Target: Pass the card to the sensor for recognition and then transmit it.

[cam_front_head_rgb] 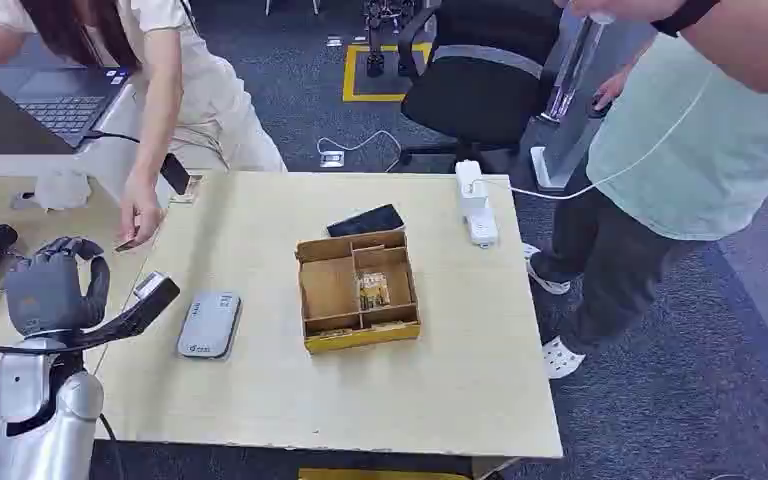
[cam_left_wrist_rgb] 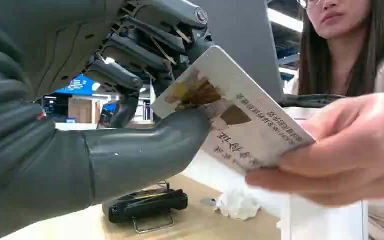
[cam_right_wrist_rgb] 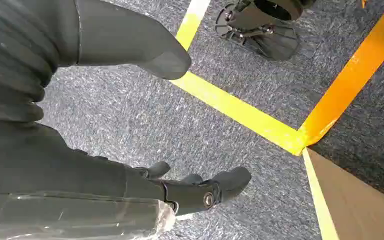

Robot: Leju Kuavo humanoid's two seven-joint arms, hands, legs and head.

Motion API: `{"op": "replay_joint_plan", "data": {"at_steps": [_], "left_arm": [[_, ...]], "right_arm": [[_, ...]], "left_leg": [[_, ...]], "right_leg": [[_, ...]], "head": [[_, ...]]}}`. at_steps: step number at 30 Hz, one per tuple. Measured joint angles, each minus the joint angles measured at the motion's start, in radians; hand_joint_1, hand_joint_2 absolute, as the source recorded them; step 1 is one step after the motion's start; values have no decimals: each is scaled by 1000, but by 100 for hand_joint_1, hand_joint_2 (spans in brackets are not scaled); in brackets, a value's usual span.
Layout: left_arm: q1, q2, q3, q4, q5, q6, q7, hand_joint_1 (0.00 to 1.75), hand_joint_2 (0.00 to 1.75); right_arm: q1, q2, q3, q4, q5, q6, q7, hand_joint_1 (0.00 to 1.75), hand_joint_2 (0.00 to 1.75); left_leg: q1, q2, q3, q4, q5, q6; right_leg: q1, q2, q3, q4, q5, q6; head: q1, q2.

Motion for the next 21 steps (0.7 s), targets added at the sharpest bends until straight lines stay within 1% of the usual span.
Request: {"op": "replay_joint_plan", "data": {"at_steps": [7, 13, 18, 21], "left_arm": [[5, 0, 0, 1, -5, 1, 0, 175, 175], [12, -2, 3, 1, 9, 17, 1, 175, 175], [33, -2, 10, 1, -35, 25, 6, 175, 175], [70, -2, 10, 2, -85, 50, 6, 175, 175]], "right_arm": [[0, 0, -5, 0, 1, 2, 2, 0, 175], [0, 0, -10, 0, 3, 2, 2, 0, 175], [1, 0, -20, 0, 8, 2, 2, 0, 175], [1, 2, -32, 0, 11, -2, 0, 0, 175]], "left_leg": [[0, 0, 0, 0, 0, 0], [0, 0, 0, 0, 0, 0], [0, 0, 0, 0, 0, 0], [0, 0, 0, 0, 0, 0]], "right_leg": [[0, 0, 0, 0, 0, 0], [0, 0, 0, 0, 0, 0], [0, 0, 0, 0, 0, 0], [0, 0, 0, 0, 0, 0]], "head": [[0, 0], [0, 0], [0, 0], [0, 0]]}}
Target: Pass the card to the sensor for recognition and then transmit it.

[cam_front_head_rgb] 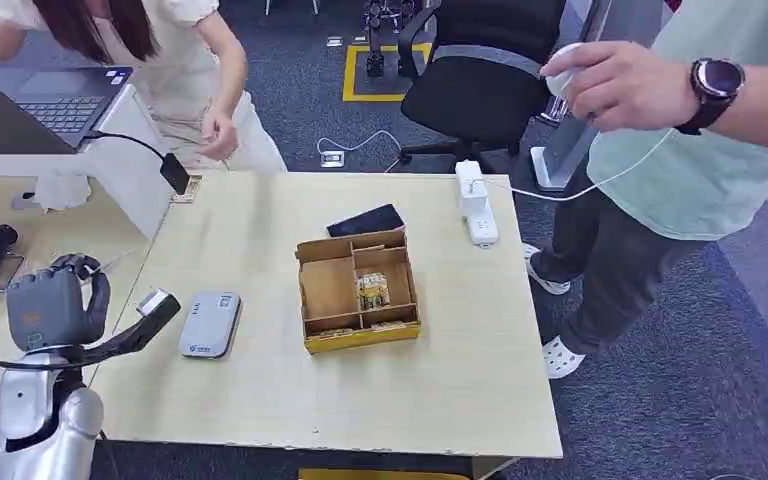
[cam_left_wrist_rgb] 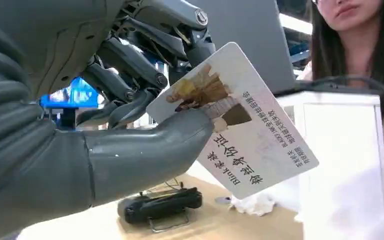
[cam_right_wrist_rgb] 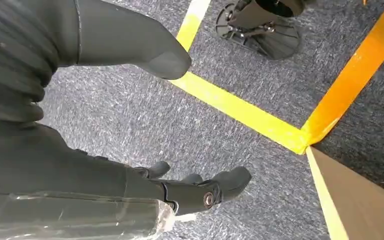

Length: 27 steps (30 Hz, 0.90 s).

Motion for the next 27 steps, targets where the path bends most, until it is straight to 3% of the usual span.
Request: {"op": "replay_joint_plan", "data": {"at_steps": [10, 27], "left_arm": [[127, -9, 7, 79, -55, 62, 3, 175, 175], [133, -72, 14, 147, 28, 108, -12, 175, 175]], "right_arm": [[10, 3, -37, 0, 3, -16, -1, 0, 175], [9, 5, -65, -5, 41, -16, 0, 0, 175]], "left_leg": [[0, 0, 0, 0, 0, 0], [0, 0, 0, 0, 0, 0]], "right_leg": [[0, 0, 0, 0, 0, 0], [0, 0, 0, 0, 0, 0]], "head": [[0, 0], [0, 0]]}}
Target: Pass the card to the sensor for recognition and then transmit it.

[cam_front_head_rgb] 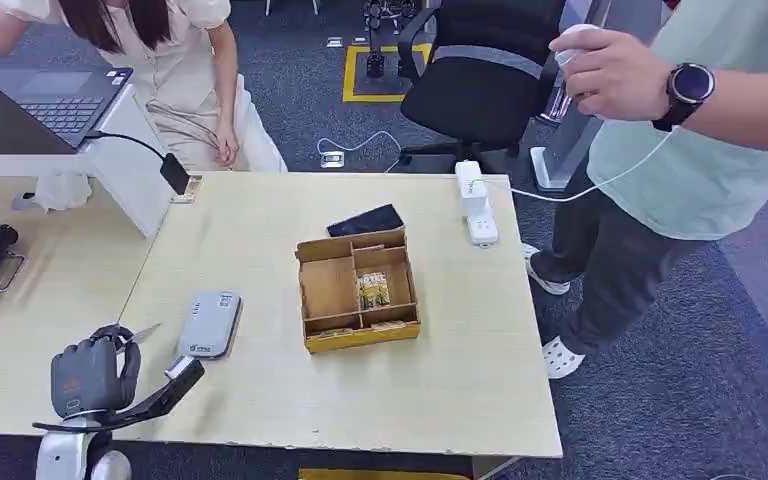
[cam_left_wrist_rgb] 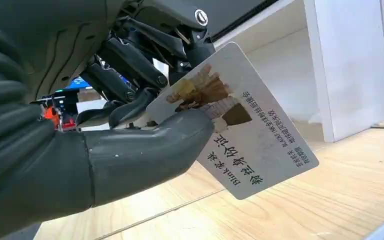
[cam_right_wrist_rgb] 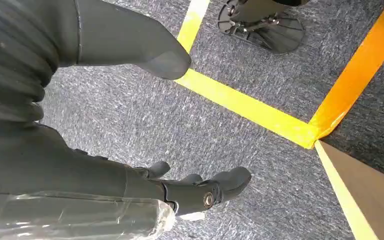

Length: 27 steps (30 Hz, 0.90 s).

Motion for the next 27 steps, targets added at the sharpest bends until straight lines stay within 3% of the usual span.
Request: {"op": "replay_joint_plan", "data": {"at_steps": [5, 9, 12, 22, 27], "left_arm": [[-1, -10, 1, 0, 4, 1, -1, 175, 175], [-1, -25, 1, -10, 94, -2, -94, 175, 175], [4, -42, -3, -34, 103, -6, -142, 175, 175], [66, -69, -114, -73, 121, 13, -203, 175, 175], [86, -90, -173, -73, 75, 67, -188, 175, 175]], "right_arm": [[0, 2, -4, -2, 0, 0, 0, 0, 175], [0, 2, -9, -3, 17, 3, 0, 0, 175], [-2, 4, -12, -3, 26, 4, 2, 0, 175], [-5, 9, -37, -3, 53, 8, 11, 0, 175], [-10, 13, -41, -5, 59, 15, 14, 0, 175]], "left_leg": [[0, 0, 0, 0, 0, 0], [0, 0, 0, 0, 0, 0], [0, 0, 0, 0, 0, 0], [0, 0, 0, 0, 0, 0], [0, 0, 0, 0, 0, 0]], "right_leg": [[0, 0, 0, 0, 0, 0], [0, 0, 0, 0, 0, 0], [0, 0, 0, 0, 0, 0], [0, 0, 0, 0, 0, 0], [0, 0, 0, 0, 0, 0]], "head": [[0, 0], [0, 0], [0, 0], [0, 0], [0, 0]]}}
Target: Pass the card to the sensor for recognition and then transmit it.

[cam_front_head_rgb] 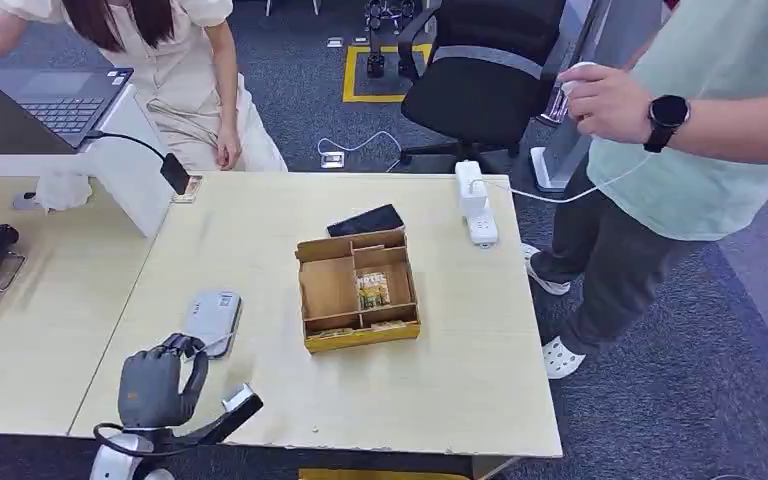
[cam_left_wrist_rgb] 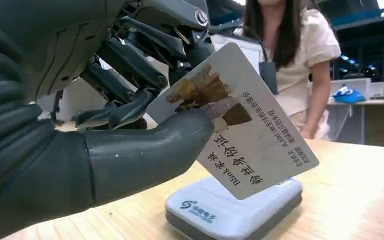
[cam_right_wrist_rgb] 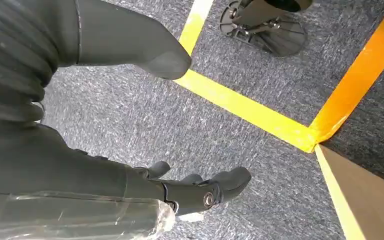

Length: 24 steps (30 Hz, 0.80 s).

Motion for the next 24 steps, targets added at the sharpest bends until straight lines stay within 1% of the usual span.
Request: {"op": "replay_joint_plan", "data": {"at_steps": [3, 6, 11, 13, 17, 19, 21, 24], "left_arm": [[0, -2, -22, 19, -75, 49, 54, 175, 175], [-5, 3, -36, 65, -139, 95, 103, 175, 175], [-20, 12, -36, 98, -174, 124, 156, 175, 175], [-33, 16, -32, 97, -180, 130, 168, 175, 175], [-66, 22, -13, 79, -246, 136, 216, 175, 175], [-81, 34, -6, 79, -265, 135, 269, 175, 175], [-98, 59, -8, 84, -270, 136, 348, 175, 175], [-122, 92, -24, 96, -273, 138, 449, 175, 175]], "right_arm": [[-3, 3, -10, -3, 11, 1, 3, 0, 175], [-6, 5, -17, -5, 23, 1, 3, 0, 175], [-7, 5, -23, -6, 36, 4, 3, 0, 175], [-7, 5, -24, -6, 47, 4, 3, 0, 175], [-8, 5, -28, -7, 54, 5, 3, 0, 175], [-10, 5, -29, -7, 58, 6, 3, 0, 175], [-11, 5, -29, -7, 67, 6, 3, 0, 175], [-12, 5, -30, -7, 70, 6, 3, 0, 175]], "left_leg": [[0, 0, 0, 0, 0, 0], [0, 0, 0, 0, 0, 0], [0, 0, 0, 0, 0, 0], [0, 0, 0, 0, 0, 0], [0, 0, 0, 0, 1, -1], [0, 0, 0, 0, 1, -1], [0, 0, 1, 0, 1, -1], [0, 0, 1, 0, 1, -1]], "right_leg": [[0, 0, 0, 0, 0, 0], [0, 0, 0, 0, 0, 0], [0, 0, 0, 0, 0, 0], [0, 0, 0, 0, 0, 0], [0, 0, 0, 0, 0, 0], [0, 0, 0, 0, 1, 0], [0, 1, 0, 0, 1, -1], [0, 0, 0, 1, 1, -1]], "head": [[0, 0], [0, 0], [0, 0], [0, 0], [0, 0], [0, 0], [0, 0], [0, 0]]}}
